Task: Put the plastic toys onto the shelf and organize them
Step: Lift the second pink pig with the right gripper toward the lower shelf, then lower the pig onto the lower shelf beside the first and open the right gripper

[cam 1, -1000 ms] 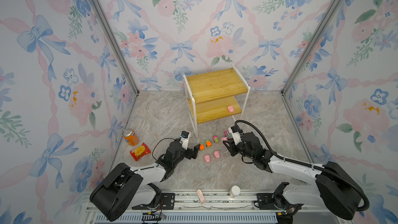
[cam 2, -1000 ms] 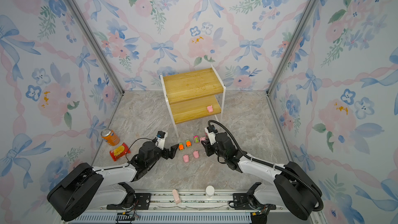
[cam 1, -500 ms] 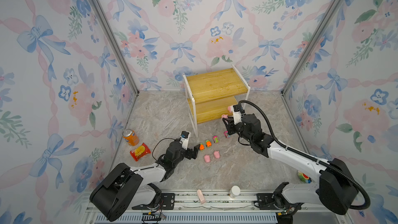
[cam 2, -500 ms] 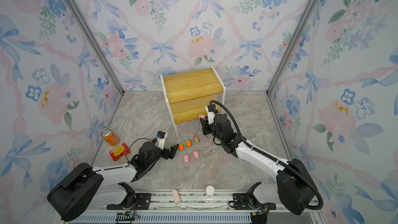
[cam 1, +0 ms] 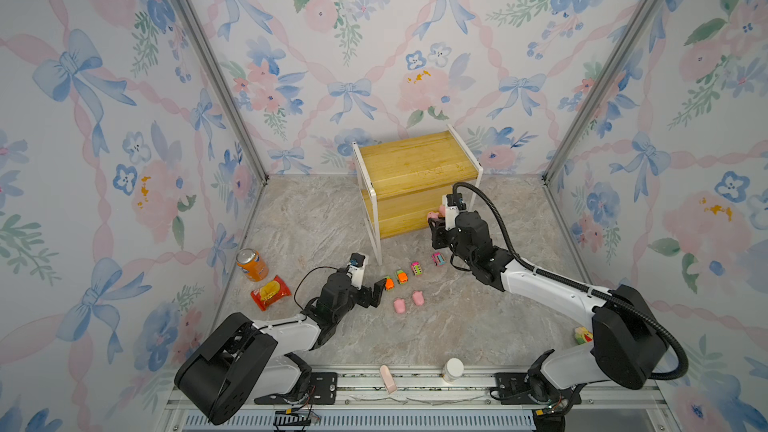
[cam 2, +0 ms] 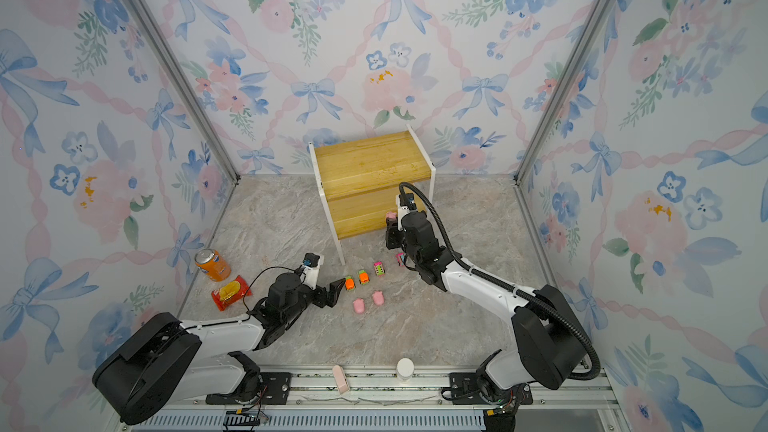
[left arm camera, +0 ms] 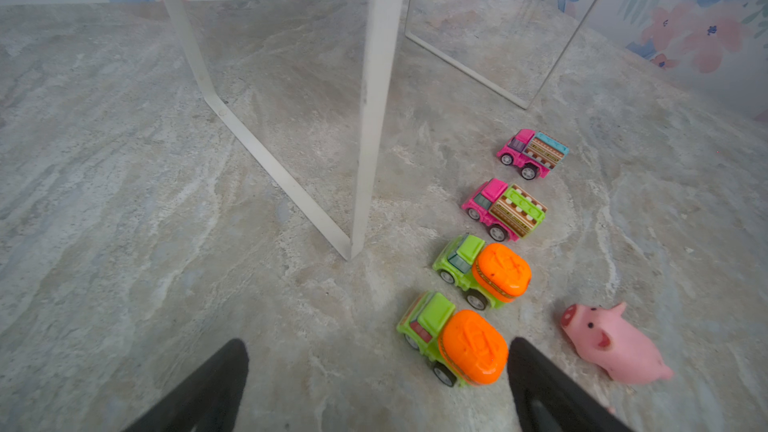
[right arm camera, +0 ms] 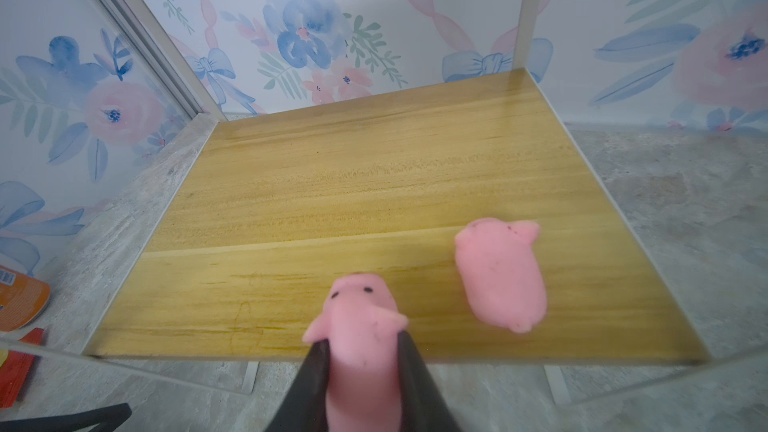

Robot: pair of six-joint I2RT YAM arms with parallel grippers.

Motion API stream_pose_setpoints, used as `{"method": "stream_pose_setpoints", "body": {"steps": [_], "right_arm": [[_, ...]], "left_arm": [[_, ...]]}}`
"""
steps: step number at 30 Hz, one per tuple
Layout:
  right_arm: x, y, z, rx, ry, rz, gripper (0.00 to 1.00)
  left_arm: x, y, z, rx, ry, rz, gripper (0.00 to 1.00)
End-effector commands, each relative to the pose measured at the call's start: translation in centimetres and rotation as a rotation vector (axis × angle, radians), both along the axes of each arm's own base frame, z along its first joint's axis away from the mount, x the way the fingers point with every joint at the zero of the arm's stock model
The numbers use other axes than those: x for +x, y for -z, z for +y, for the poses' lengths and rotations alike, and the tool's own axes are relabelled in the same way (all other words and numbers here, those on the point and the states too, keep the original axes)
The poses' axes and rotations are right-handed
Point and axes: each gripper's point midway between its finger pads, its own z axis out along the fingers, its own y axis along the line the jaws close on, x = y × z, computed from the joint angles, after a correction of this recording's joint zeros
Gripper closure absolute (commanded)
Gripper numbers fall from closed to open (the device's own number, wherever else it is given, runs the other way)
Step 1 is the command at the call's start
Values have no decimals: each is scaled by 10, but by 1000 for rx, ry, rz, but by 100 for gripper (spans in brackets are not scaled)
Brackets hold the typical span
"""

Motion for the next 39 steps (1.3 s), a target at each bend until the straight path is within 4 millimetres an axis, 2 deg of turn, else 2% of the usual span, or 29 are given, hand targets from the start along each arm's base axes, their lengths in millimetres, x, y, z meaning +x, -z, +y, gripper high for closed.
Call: {"method": "stream_pose_setpoints", "body": {"steps": [1,15,39], "right_arm": [[9,-18,6,25,44,-44,73],[17,-10,27,13,47,-58,72],[30,1,31,13,64,-52,68]], "left_arm": [[0,4,-1,-9,6,19,2],[-1,2,1,-11,1,11,2],[-1,2,1,-7,1,10,2]]}}
